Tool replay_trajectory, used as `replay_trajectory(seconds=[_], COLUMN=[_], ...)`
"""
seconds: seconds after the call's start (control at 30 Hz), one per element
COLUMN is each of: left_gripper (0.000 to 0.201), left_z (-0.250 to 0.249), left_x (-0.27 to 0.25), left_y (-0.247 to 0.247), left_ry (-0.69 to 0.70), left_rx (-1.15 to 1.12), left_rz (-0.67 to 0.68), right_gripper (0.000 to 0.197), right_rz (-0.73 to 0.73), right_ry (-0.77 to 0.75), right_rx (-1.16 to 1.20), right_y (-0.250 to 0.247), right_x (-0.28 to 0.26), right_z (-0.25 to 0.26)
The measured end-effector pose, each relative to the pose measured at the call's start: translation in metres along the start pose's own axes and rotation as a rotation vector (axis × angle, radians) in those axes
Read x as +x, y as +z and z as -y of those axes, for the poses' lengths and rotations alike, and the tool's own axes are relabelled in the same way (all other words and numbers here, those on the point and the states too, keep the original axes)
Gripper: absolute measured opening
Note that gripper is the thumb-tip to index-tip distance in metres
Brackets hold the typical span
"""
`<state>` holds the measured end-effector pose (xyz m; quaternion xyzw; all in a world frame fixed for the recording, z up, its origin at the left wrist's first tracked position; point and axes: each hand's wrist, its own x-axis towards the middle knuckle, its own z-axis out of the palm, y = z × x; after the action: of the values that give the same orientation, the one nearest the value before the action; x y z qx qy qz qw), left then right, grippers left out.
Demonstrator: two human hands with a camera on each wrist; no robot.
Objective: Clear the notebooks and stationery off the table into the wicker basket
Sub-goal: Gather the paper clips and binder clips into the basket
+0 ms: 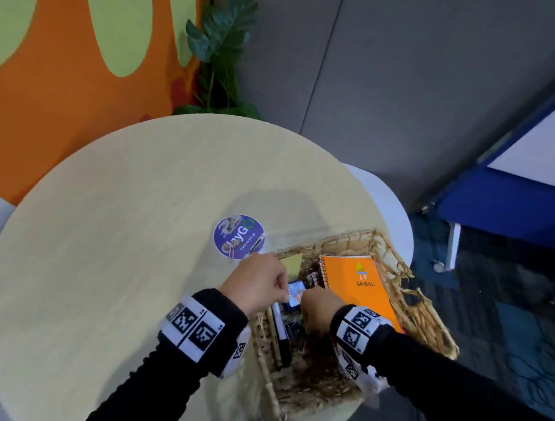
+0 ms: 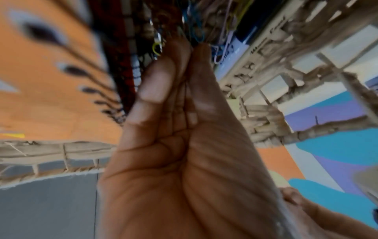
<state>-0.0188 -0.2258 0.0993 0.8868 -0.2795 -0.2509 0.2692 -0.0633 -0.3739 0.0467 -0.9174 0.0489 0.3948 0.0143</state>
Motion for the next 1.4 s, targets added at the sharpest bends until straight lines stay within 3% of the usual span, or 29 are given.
replay_trajectory(seconds=[0.07,0.2,0.33,0.4,0.47,0.63,0.8,0.87,0.97,1.03,1.1,1.17,1.27,1.4], left_gripper=[0.009,0.012,0.011,0.015,0.005,0.042,0.039,0.032,0.02,0.017,0.018,0.017,0.022,0.036], left_z=[-0.01,-0.026,-0.042,-0.047,-0.051,-0.046,-0.051,-0.049,-0.022,0.01,0.042,0.07,0.098,0.117], left_x=[-0.001,0.008,0.026,0.036,0.045,0.062,0.061,0.058,0.054,0.055,0.055,0.059,0.073,0.092], left_y=[0.009,0.025,0.043,0.055,0.065,0.087,0.073,0.05,0.006,-0.017,-0.033,-0.038,-0.025,0.002], left_ry=[-0.008,-0.018,-0.013,-0.007,-0.018,-0.051,-0.059,-0.038,-0.022,-0.091,-0.199,-0.32,-0.458,-0.565], left_rx=[0.055,0.206,0.376,0.422,0.472,0.411,0.385,0.3,0.018,-0.085,-0.064,-0.044,-0.012,-0.028], left_rz=[0.052,0.167,0.238,0.321,0.419,0.403,0.436,0.374,0.084,-0.117,-0.226,-0.247,-0.158,-0.129], right_gripper=[0.019,0.026,0.019,0.015,0.015,0.016,0.008,0.008,0.009,0.013,0.015,0.016,0.015,0.016], right_rz=[0.028,0.014,-0.237,-0.361,-0.429,-0.47,-0.442,-0.432,-0.455,-0.512,-0.568,-0.598,-0.614,-0.445], right_ry=[-0.002,0.028,0.027,0.033,0.048,0.099,0.109,0.093,0.027,-0.034,-0.102,-0.17,-0.279,-0.392], right_rx=[-0.03,0.009,0.349,0.45,0.534,0.674,0.741,0.752,0.713,0.635,0.575,0.534,0.405,0.15], right_y=[0.001,-0.008,-0.03,-0.032,-0.028,-0.01,0.002,0.001,-0.01,-0.027,-0.052,-0.082,-0.129,-0.17], right_x=[0.004,-0.004,-0.037,-0.056,-0.07,-0.08,-0.074,-0.072,-0.069,-0.064,-0.057,-0.044,-0.009,0.055], right_z=[0.003,-0.003,-0.035,-0.053,-0.064,-0.08,-0.082,-0.079,-0.072,-0.065,-0.056,-0.045,-0.024,0.009])
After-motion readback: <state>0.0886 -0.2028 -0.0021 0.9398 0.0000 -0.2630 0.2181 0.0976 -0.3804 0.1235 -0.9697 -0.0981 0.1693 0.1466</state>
